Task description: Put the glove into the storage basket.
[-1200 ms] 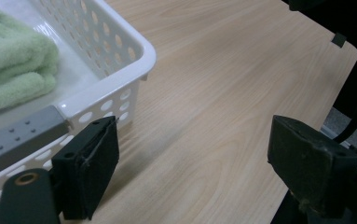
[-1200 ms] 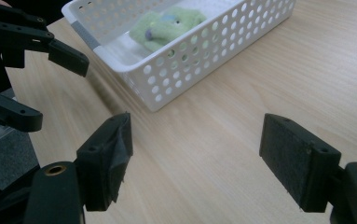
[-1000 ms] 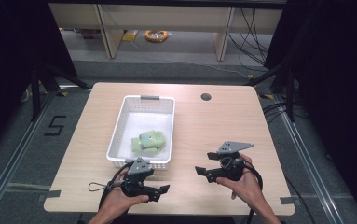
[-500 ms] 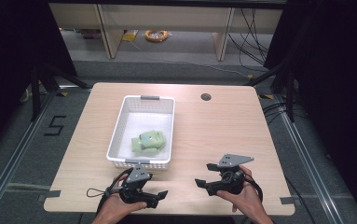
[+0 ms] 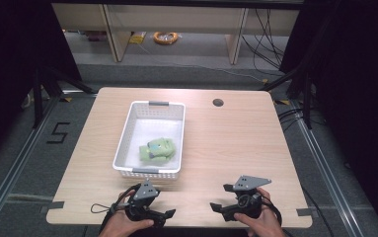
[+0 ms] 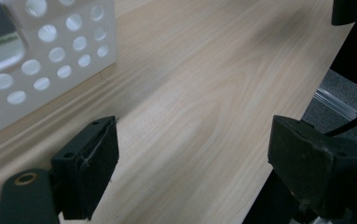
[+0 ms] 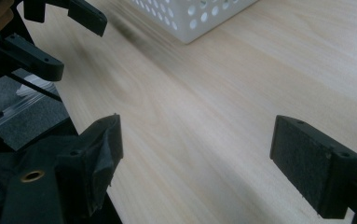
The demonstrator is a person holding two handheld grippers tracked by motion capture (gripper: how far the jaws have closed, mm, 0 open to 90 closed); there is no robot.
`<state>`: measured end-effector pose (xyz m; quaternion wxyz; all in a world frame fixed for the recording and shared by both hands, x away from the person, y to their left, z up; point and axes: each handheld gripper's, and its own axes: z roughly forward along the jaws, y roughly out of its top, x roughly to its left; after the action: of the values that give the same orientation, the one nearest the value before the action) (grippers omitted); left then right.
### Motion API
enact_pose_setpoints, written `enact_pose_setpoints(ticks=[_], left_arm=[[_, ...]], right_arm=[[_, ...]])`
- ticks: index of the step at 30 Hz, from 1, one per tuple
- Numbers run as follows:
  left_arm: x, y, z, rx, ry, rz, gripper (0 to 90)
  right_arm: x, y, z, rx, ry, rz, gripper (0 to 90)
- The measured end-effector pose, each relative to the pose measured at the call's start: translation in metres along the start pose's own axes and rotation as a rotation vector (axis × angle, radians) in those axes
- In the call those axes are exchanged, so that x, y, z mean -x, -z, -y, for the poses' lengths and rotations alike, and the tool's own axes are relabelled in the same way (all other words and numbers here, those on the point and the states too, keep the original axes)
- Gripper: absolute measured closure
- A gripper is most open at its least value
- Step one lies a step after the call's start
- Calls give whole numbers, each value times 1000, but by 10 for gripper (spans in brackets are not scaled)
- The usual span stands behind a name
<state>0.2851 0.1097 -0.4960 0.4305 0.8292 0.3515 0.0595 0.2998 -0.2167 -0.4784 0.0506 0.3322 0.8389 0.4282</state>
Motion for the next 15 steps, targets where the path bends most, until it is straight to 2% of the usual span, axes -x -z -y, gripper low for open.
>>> enact_pose_setpoints(ticks=[1,2,3,4,5,6,8,9,10,11,15], left_arm=[[0,1,1,-5,-15,-5,160],[0,0,2,2,-19,-6,160],[-1,2,3,-26,-34,-7,160],[1,0,5,-14,-21,-12,161],[2,-1,7,-22,-2,-10,161],[2,0,8,-37,-23,-17,161],[3,0,10,-47,-48,-22,161],[5,-1,12,-49,-28,-22,160],[5,-1,13,-53,-49,-26,160],[7,-2,15,-44,-26,-21,160],[8,-1,16,-37,-34,-22,160]], right_arm=[[-1,0,2,-2,-13,-12,181],[-3,2,4,-12,-37,13,181],[-3,2,6,-14,-36,26,186],[-1,2,8,-21,-2,39,192],[-1,1,11,-25,-11,37,193],[-4,1,14,-42,-33,45,192],[-4,0,19,-41,-17,35,189],[-6,0,21,-47,-15,41,190],[-7,-1,23,-50,-3,25,187],[-9,-1,25,-59,-6,37,181],[-15,-3,28,-74,15,38,175]])
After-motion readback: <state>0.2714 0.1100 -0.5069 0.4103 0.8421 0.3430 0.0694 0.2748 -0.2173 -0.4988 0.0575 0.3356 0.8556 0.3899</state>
